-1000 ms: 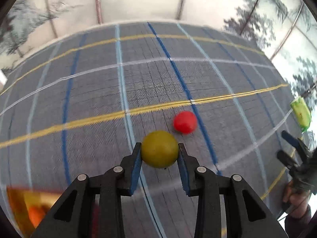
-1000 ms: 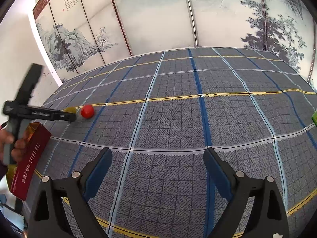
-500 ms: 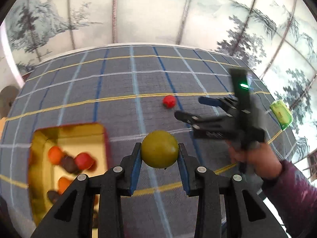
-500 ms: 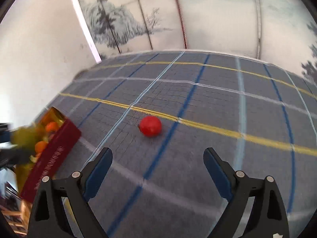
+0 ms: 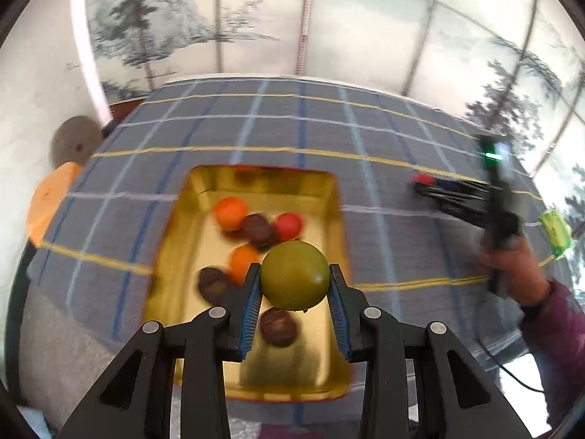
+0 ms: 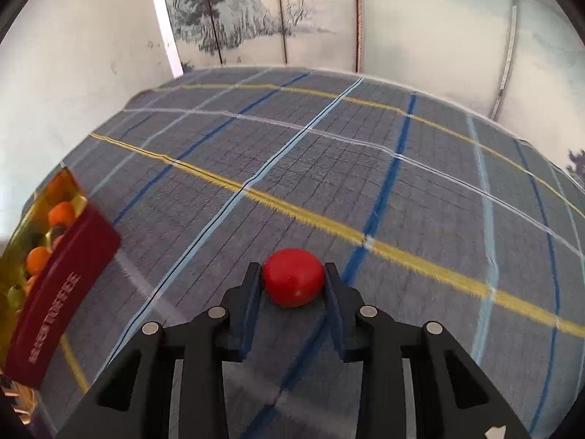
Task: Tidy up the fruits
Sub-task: 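Carry the yellow-green fruit over the tin with the left tool while the right tool grasps a small red fruit, then open the left tool to drop the yellow-green fruit into the tin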
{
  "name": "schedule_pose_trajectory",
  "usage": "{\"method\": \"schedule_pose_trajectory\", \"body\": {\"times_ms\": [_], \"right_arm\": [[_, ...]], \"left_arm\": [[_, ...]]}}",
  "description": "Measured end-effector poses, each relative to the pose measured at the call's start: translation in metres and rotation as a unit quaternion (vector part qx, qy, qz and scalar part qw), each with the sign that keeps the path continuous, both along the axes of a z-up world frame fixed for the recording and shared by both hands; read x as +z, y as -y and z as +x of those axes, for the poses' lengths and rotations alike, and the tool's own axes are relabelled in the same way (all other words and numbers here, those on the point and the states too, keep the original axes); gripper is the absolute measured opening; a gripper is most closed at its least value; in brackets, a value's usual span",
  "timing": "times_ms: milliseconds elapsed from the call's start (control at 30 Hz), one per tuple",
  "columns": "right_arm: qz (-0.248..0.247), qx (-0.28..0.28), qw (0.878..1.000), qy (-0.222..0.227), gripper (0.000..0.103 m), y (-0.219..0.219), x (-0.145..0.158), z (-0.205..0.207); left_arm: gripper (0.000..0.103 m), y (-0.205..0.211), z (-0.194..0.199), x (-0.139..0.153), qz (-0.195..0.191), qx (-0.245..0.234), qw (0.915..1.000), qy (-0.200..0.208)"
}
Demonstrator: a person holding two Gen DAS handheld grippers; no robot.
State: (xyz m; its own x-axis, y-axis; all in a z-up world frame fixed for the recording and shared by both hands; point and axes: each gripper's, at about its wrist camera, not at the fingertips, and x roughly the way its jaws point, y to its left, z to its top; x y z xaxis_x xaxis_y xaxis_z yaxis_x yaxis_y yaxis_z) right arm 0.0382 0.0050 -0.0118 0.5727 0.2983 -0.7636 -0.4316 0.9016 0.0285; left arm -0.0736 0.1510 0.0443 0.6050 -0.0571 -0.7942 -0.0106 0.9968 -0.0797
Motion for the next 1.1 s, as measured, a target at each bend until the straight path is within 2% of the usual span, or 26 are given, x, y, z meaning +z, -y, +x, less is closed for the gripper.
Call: {"method": "schedule_pose_trajectory", "body": {"times_ms": [133,333,567,733,900,1100], "right_arm": [[0.022,-0.012,0.999,0.022,0.031,0.015,0.012,-0.053],[0.036,-0.055,0.997,0.032,0.031,0.039,0.007,-0.098],[0.024,-0.077,0.996,0.030,0.031,0.043,0.005,-0.104],[0.011,-0.073,0.997,0.027,0.031,0.038,0.003,-0.104],[0.015,-0.081,0.996,0.023,0.031,0.041,0.003,-0.102],[0.012,-0.085,0.996,0.017,0.031,0.041,0.000,-0.098]], "left_arm": [[0.036,-0.016,-0.013,-0.012,0.011,0.016,0.9998,-0.002],[0.036,-0.024,-0.023,-0.026,0.016,0.024,0.9996,-0.002],[0.036,-0.037,-0.018,-0.025,0.020,0.029,0.9993,0.010],[0.037,-0.042,0.007,-0.027,0.043,0.016,0.9988,0.017],[0.037,-0.044,0.036,-0.041,0.072,0.011,0.9973,0.009],[0.037,-0.047,0.050,-0.055,0.099,0.015,0.9949,0.007]]}}
